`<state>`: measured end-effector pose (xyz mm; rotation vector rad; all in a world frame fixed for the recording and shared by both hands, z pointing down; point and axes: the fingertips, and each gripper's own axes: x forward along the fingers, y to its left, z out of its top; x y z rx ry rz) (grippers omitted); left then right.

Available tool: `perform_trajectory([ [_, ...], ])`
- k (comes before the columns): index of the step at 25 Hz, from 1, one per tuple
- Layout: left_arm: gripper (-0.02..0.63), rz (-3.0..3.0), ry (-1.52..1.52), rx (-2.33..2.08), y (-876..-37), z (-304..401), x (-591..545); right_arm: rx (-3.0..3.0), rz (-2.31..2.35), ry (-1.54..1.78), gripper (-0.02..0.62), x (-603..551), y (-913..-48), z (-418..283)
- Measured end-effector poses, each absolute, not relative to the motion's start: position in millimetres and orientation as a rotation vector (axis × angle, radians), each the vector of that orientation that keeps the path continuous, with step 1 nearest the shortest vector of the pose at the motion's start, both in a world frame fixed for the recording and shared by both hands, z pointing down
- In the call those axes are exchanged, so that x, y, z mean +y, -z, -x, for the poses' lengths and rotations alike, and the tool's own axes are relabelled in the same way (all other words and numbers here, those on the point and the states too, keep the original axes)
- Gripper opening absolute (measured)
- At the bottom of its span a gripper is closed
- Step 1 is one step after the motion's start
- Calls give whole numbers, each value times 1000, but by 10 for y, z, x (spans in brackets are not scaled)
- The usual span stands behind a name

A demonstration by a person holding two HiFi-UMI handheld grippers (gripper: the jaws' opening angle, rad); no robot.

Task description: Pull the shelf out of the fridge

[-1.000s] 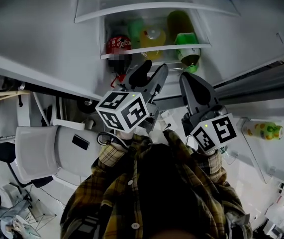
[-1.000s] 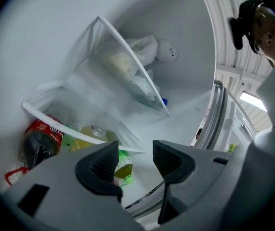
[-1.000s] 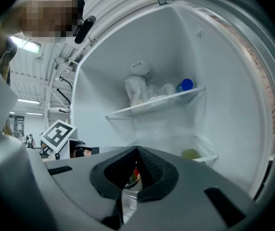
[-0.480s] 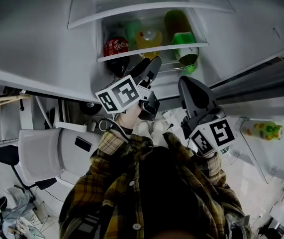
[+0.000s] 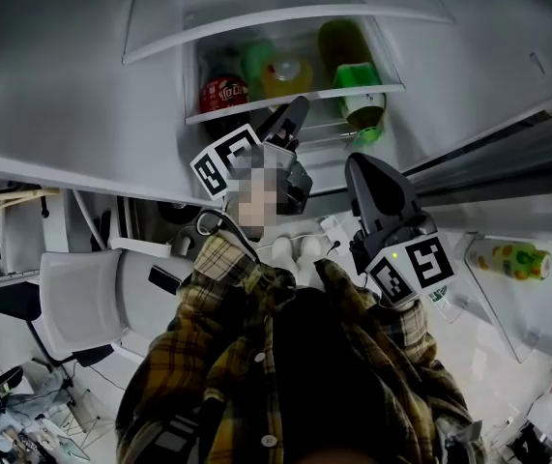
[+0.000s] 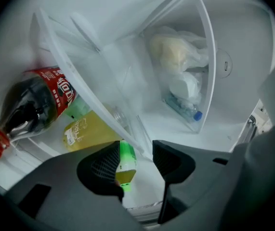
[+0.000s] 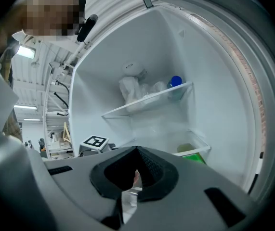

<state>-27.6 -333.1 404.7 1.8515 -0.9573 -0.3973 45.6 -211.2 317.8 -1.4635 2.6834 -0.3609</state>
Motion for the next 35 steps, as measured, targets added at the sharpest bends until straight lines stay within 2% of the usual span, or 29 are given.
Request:
perform_trajectory([
  [14,209,-1772,472,-964,-4065,252,-3657,2681,1450,405,17,-2152,-3244,-479],
  [20,152,-1744,495,-978,-4049,279,-3782,2699,1431,405,17,-2187,-3252,-434],
  [25,69,-1727,476,-994,-4099,300,-3825,2708,1424,409,17,-2222,-3253,-407],
  [35,51,-1692,513,-967,-4110,307,-3833,2708,1418,392,17,-2270,-3233,-397],
])
